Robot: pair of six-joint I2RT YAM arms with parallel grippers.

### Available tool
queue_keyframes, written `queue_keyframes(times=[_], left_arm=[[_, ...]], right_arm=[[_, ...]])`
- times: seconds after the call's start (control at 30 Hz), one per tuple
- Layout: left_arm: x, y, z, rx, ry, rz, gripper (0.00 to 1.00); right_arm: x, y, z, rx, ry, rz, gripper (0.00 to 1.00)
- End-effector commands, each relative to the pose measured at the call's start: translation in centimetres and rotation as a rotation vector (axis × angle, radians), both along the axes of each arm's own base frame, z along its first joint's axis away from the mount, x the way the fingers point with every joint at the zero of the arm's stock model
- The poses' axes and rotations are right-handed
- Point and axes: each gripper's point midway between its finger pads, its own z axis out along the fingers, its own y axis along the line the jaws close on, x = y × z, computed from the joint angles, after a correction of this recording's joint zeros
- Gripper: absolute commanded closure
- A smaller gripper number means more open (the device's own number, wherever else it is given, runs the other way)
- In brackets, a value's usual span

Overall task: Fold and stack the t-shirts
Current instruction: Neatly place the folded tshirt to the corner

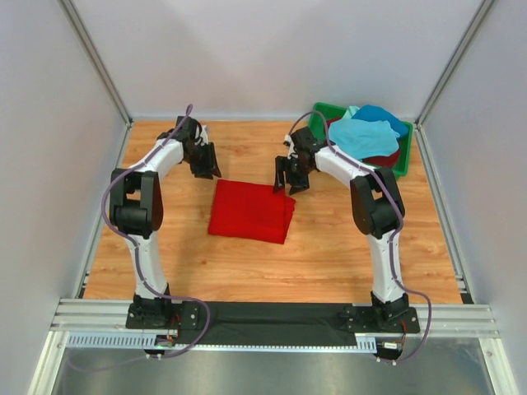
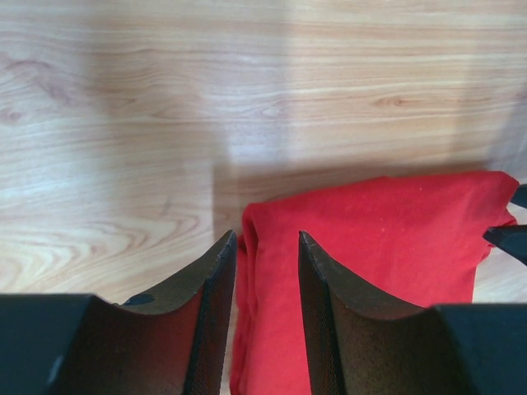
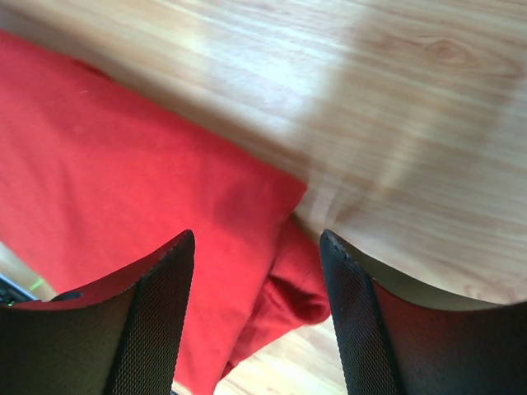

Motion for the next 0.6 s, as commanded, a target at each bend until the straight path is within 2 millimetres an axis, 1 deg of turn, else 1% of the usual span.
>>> queue_keyframes(times=[0.0, 0.13, 0.2, 0.23, 0.27, 0.3, 0.33, 0.37, 0.4, 0.43, 0.47, 0.5, 0.53, 0.57], left_arm=[[1.5, -0.7, 1.2, -0.028, -0.053, -0.042, 0.57], [1.5, -0.8, 0.6, -0.034, -0.036, -0.042, 0.57], [1.4, -1.1, 0.5, -0.053, -0.025, -0.046, 0.57], [1.4, -1.2, 0.4, -0.058, -0.021, -0.047, 0.58], [1.4, -1.4, 0.4, -0.067, -0.017, -0.052, 0.62], [1.3, -1.4, 0.2, -0.071, -0.005, -0.048, 0.63], [1.3, -1.4, 0.2, -0.071, -0.005, -0.048, 0.65], [1.2, -1.4, 0.2, -0.072, 0.001, -0.045, 0.68], [1.2, -1.4, 0.2, -0.071, 0.002, -0.043, 0.71], [1.3, -1.4, 0.3, -0.069, 0.0, -0.041, 0.75], [1.2, -1.3, 0.3, -0.065, 0.01, -0.037, 0.88], [1.3, -1.2, 0.5, -0.058, 0.007, -0.034, 0.93], [1.7, -1.1, 1.0, -0.051, -0.002, -0.023, 1.0], [1.5, -1.0, 1.3, -0.048, 0.004, -0.02, 1.0]], right_arm=[[0.9, 0.2, -0.1, -0.003, -0.018, 0.034, 0.36], [1.4, 0.5, -0.7, 0.001, -0.006, 0.04, 0.38], [1.7, 0.9, -0.5, 0.013, -0.012, 0.044, 0.39], [1.7, 1.0, -0.4, 0.019, -0.013, 0.048, 0.4], [1.7, 1.1, -0.6, 0.022, -0.004, 0.046, 0.42], [1.8, 1.3, -0.4, 0.029, -0.004, 0.046, 0.43], [1.8, 1.4, -0.5, 0.035, -0.003, 0.048, 0.47], [1.8, 1.7, -0.2, 0.053, -0.003, 0.049, 0.51], [1.8, 1.8, -0.1, 0.059, -0.004, 0.049, 0.57], [1.7, 2.0, 0.0, 0.061, 0.0, 0.047, 0.8], [1.6, 1.6, 0.6, 0.056, 0.01, 0.021, 0.95], [1.5, 1.6, 1.2, 0.051, 0.021, 0.001, 0.99], [1.1, 1.9, 2.2, 0.057, 0.022, -0.004, 1.0], [0.7, 1.8, 3.1, 0.056, 0.023, -0.018, 0.99]])
